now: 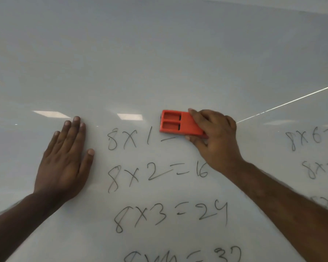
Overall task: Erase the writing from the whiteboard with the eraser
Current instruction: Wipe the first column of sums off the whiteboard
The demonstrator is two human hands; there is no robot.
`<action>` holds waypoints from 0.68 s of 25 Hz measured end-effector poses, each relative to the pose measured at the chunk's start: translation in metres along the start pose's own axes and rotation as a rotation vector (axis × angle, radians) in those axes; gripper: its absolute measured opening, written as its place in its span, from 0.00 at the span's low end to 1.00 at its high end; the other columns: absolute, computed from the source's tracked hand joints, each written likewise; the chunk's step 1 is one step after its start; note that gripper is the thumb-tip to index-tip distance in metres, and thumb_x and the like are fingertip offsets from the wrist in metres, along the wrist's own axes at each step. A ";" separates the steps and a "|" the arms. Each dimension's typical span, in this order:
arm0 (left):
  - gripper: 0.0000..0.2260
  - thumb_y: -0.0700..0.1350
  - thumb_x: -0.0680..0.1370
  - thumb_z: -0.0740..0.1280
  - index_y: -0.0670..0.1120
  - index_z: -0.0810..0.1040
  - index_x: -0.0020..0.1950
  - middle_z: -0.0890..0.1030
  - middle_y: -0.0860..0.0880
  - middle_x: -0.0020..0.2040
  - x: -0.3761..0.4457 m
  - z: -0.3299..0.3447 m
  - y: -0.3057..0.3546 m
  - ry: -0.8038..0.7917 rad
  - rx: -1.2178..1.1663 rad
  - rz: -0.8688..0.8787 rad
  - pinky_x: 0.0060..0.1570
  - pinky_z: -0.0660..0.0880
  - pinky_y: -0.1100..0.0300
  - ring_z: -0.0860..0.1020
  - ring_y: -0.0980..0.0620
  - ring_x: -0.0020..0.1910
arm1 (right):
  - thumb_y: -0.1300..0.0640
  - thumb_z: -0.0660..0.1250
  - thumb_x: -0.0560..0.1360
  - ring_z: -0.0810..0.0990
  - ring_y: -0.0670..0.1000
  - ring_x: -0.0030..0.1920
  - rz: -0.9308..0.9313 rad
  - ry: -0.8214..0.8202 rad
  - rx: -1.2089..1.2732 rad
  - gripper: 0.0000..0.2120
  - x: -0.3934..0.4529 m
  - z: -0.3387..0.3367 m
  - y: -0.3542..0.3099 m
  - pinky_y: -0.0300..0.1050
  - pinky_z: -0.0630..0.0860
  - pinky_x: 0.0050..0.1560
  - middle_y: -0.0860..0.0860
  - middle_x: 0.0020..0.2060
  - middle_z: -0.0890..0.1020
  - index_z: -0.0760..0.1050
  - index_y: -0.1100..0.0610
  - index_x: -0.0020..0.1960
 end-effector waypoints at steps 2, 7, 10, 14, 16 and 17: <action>0.30 0.55 0.84 0.48 0.44 0.49 0.84 0.49 0.48 0.85 -0.001 -0.001 -0.002 -0.027 0.014 0.018 0.81 0.40 0.59 0.45 0.52 0.84 | 0.47 0.68 0.74 0.75 0.55 0.61 -0.102 -0.052 0.004 0.29 -0.016 0.005 -0.006 0.50 0.61 0.63 0.52 0.58 0.77 0.70 0.53 0.73; 0.30 0.55 0.84 0.48 0.46 0.47 0.84 0.47 0.49 0.85 -0.007 0.001 -0.006 -0.039 0.053 0.076 0.81 0.41 0.59 0.46 0.52 0.84 | 0.46 0.68 0.74 0.76 0.54 0.60 -0.119 -0.034 -0.078 0.29 -0.021 -0.008 0.014 0.46 0.61 0.62 0.51 0.57 0.77 0.70 0.52 0.73; 0.30 0.55 0.84 0.48 0.46 0.47 0.85 0.47 0.50 0.85 -0.009 0.002 -0.007 -0.032 0.050 0.086 0.81 0.41 0.58 0.47 0.52 0.84 | 0.49 0.74 0.72 0.76 0.57 0.58 0.064 0.041 -0.029 0.29 0.010 -0.003 0.006 0.49 0.62 0.61 0.53 0.56 0.78 0.72 0.54 0.71; 0.30 0.56 0.84 0.48 0.45 0.49 0.84 0.49 0.49 0.85 -0.012 0.000 -0.008 -0.033 0.049 0.103 0.81 0.42 0.58 0.47 0.51 0.84 | 0.47 0.70 0.73 0.76 0.56 0.59 -0.109 -0.041 0.032 0.30 0.000 0.017 -0.036 0.50 0.62 0.62 0.53 0.57 0.77 0.70 0.54 0.73; 0.30 0.55 0.84 0.49 0.44 0.50 0.84 0.50 0.48 0.85 -0.014 -0.002 -0.007 -0.029 0.059 0.121 0.81 0.43 0.57 0.48 0.51 0.84 | 0.45 0.66 0.75 0.75 0.55 0.59 -0.283 -0.111 -0.004 0.29 -0.015 0.014 -0.037 0.50 0.63 0.63 0.52 0.57 0.77 0.69 0.54 0.73; 0.30 0.55 0.84 0.49 0.43 0.51 0.84 0.50 0.47 0.85 -0.015 -0.002 -0.007 -0.024 0.061 0.127 0.82 0.44 0.56 0.48 0.51 0.84 | 0.44 0.66 0.76 0.76 0.54 0.59 -0.334 -0.130 -0.037 0.28 -0.016 0.009 -0.031 0.51 0.63 0.62 0.52 0.58 0.78 0.69 0.53 0.73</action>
Point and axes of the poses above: each hand's wrist, its own x-axis towards the middle knuckle, its own z-axis out of the palm, y = z × x, the point moved 2 cm from there along x, towards the middle knuckle
